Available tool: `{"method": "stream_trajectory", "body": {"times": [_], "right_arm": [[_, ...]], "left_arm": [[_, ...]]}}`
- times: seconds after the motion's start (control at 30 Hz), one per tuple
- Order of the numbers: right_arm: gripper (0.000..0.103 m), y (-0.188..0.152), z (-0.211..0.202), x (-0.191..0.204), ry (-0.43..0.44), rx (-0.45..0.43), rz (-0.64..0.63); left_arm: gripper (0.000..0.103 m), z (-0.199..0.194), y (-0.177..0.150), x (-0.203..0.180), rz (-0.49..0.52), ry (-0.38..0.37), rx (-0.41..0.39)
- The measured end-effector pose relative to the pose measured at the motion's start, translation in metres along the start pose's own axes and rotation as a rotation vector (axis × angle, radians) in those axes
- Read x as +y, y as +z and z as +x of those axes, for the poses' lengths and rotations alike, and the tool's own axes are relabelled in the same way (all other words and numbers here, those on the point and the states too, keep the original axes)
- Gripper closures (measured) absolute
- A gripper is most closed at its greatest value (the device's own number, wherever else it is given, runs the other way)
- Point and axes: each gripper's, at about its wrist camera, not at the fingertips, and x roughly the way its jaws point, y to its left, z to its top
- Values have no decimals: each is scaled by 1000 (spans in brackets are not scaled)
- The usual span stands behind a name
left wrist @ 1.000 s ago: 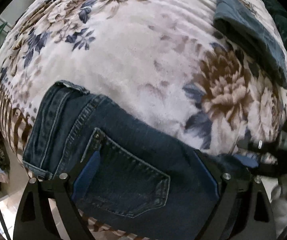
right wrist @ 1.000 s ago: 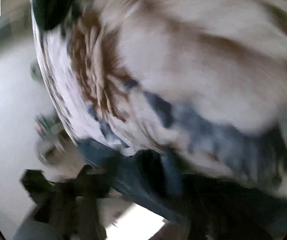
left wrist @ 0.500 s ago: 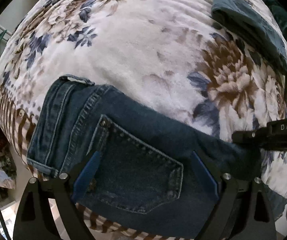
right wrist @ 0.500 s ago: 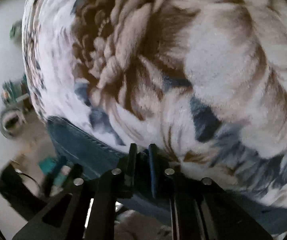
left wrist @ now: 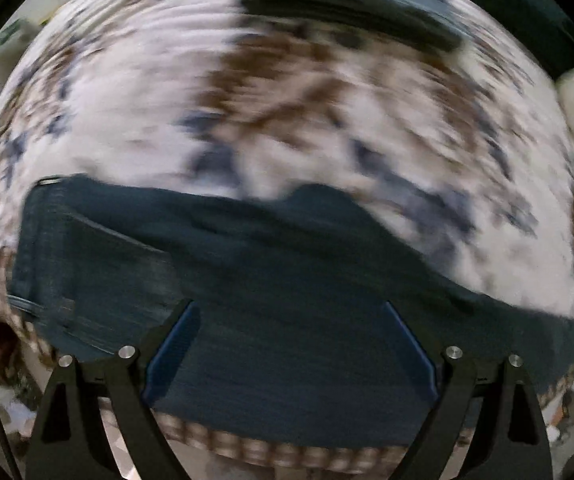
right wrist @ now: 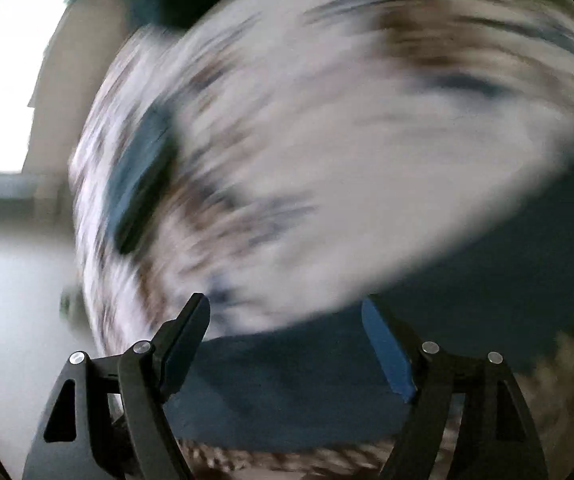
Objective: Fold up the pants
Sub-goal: 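Press and smooth the folded jeans with both grippers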
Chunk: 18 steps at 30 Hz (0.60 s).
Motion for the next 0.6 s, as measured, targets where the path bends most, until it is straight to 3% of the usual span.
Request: {"method": "stream_trajectory", "body": {"times": [0.17, 0.27, 0.3, 0.47, 0.6], "right_arm": [[22, 25, -81, -174, -69, -177, 259], [22, 40, -90, -243, -1, -222, 359], [22, 48, -88, -265, 58, -231, 386], [22, 84, -40, -320, 193, -169, 410], [22, 95, -15, -314, 285, -165, 337]], "left_arm": [[11, 8, -24, -112, 164, -36, 14], [11, 19, -38, -167, 249, -55, 23], [11, 23, -41, -186, 276, -58, 24], [11, 59, -58, -253, 310, -111, 78], [9, 93, -54, -257, 270, -99, 112]]}}
